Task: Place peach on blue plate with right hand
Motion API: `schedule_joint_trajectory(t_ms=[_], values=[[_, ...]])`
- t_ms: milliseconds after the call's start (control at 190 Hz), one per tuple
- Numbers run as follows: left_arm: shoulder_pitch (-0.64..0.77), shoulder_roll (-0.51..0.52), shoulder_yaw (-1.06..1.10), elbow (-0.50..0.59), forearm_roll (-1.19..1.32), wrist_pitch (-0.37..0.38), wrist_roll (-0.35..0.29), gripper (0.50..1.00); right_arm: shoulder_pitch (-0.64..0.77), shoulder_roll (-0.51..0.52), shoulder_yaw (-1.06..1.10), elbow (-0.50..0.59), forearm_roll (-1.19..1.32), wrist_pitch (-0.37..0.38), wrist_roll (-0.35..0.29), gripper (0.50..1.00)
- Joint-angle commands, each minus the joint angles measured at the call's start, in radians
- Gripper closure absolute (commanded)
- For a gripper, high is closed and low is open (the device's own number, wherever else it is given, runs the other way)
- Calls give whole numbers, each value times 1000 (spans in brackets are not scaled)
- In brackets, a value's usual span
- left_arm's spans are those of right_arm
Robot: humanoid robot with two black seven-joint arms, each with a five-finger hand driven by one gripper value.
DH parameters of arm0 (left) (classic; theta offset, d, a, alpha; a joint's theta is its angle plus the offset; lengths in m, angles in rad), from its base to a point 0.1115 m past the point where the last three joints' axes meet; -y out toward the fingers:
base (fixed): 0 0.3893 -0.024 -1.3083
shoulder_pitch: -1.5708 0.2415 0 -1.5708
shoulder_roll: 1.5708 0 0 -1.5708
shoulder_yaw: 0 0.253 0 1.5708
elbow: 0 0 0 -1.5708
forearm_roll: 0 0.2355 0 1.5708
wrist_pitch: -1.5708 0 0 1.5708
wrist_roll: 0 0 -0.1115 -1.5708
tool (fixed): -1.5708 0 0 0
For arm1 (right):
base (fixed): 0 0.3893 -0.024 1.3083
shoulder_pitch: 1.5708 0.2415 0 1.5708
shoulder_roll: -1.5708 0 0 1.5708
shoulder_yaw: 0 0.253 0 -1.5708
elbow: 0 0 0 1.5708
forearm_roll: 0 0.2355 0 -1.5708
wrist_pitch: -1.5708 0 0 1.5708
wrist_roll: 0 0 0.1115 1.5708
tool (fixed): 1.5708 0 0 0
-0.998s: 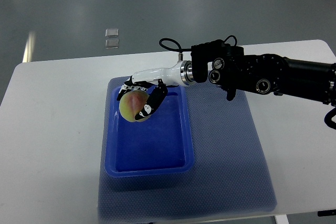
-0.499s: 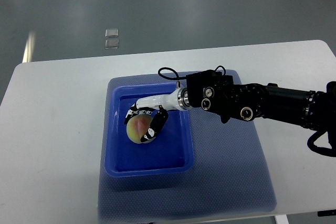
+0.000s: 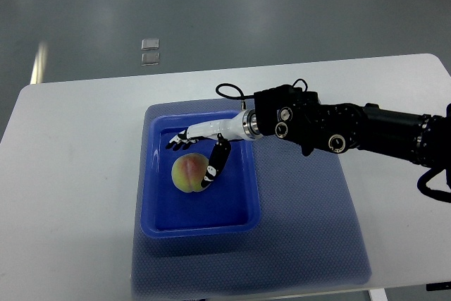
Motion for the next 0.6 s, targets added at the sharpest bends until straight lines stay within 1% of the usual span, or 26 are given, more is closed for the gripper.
schedule_joint_trajectory(t_ms=[0,58,63,95,142,147,294,368,410,415,510,557,562,594], values=[[0,0,1,0,0,0,0,500,54,-48,51,3,9,12,0,570],[0,0,1,0,0,0,0,500,60,-54,59,3,10,13,0,570],[0,0,1,0,0,0,0,500,87,-83,98,3,19,21,2,570],[0,0,1,0,2,0,0,500,95,-103,126,3,32,24,2,570],[0,0,1,0,2,0,0,500,95,-103,126,3,32,24,2,570],[0,0,1,-2,2,0,0,500,98,-140,169,3,59,27,2,570],[0,0,1,-5,2,0,0,500,69,-229,316,3,171,27,3,570],[0,0,1,-8,3,0,0,500,-12,-256,434,3,269,25,9,570],[0,0,1,-8,3,0,0,500,-12,-257,434,3,269,25,9,570],[0,0,1,-9,3,0,0,500,-80,-270,533,2,342,21,11,570],[0,0,1,-9,3,0,0,500,-208,-257,729,-6,464,10,14,570],[0,0,1,-9,3,0,0,500,-208,-257,729,-6,464,10,14,570],[0,0,-1,-11,3,0,0,500,-275,-244,822,-9,523,-5,15,570],[0,0,-1,-11,5,-1,0,500,-320,-237,876,-9,562,-18,15,570]])
